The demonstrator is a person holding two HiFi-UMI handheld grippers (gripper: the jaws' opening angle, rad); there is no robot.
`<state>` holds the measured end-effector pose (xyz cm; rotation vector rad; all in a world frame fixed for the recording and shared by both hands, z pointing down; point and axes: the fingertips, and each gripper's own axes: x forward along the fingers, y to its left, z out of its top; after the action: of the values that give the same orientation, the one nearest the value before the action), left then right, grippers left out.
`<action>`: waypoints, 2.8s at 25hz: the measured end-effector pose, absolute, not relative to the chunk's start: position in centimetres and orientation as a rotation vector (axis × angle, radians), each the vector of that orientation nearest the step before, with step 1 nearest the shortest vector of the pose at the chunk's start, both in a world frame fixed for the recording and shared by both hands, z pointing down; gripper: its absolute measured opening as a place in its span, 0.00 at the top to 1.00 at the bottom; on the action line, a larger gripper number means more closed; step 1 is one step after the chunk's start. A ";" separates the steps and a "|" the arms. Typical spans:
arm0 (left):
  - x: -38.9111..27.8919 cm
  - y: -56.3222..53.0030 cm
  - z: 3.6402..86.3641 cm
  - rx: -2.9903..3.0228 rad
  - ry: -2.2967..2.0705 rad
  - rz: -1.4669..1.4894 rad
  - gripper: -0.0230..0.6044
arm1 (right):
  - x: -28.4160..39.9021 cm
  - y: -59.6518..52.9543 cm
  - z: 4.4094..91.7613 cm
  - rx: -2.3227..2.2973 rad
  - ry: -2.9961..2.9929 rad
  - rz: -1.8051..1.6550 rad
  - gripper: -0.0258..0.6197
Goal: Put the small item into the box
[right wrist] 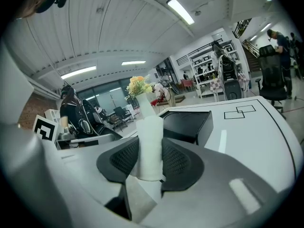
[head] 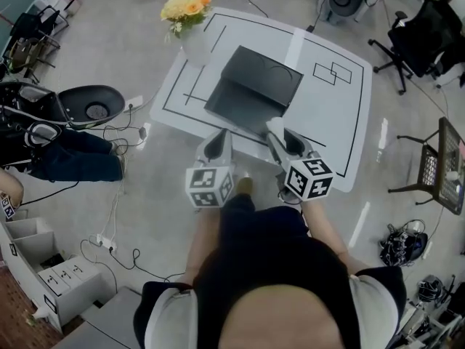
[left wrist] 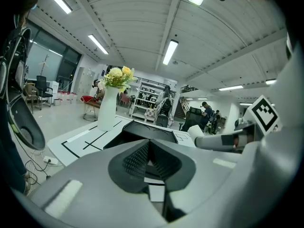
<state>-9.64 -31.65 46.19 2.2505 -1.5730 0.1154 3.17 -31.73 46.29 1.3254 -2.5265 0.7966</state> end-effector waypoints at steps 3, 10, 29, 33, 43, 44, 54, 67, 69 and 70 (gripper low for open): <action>-9.7 -32.8 46.5 2.259 -1.553 0.120 0.95 | 3.2 -32.8 46.4 1.348 -2.515 0.791 0.73; -9.9 -35.7 46.6 2.301 -1.511 0.124 0.95 | 3.1 -35.3 46.0 1.410 -2.506 0.771 0.73; -11.3 -37.6 47.1 2.315 -1.504 0.144 0.95 | 2.8 -38.8 45.2 1.406 -2.493 0.661 0.73; -11.2 -37.5 47.3 2.321 -1.485 0.163 0.95 | 2.3 -39.8 44.7 1.380 -2.493 0.629 0.73; -11.9 -38.7 48.6 2.286 -1.483 0.195 0.95 | -0.2 -42.5 45.7 1.255 -2.459 0.558 0.73; -12.1 -38.9 48.7 2.279 -1.490 0.198 0.95 | -0.5 -42.8 45.8 1.242 -2.452 0.551 0.73; -13.7 -40.4 49.9 2.212 -1.538 0.204 0.95 | -2.9 -44.0 47.9 1.071 -2.388 0.483 0.73; -14.3 -41.5 50.8 2.171 -1.551 0.217 0.95 | -5.4 -43.4 51.9 0.837 -2.303 0.505 0.73; -14.3 -41.5 51.1 2.166 -1.551 0.220 0.95 | -5.5 -43.4 52.3 0.819 -2.294 0.505 0.73; -14.3 -41.5 51.1 2.164 -1.551 0.220 0.95 | -5.6 -43.4 52.5 0.808 -2.289 0.505 0.73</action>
<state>-14.28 -41.46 51.14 2.1643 -1.5507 0.2203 -5.59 -43.38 52.48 0.8085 -2.2893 0.5048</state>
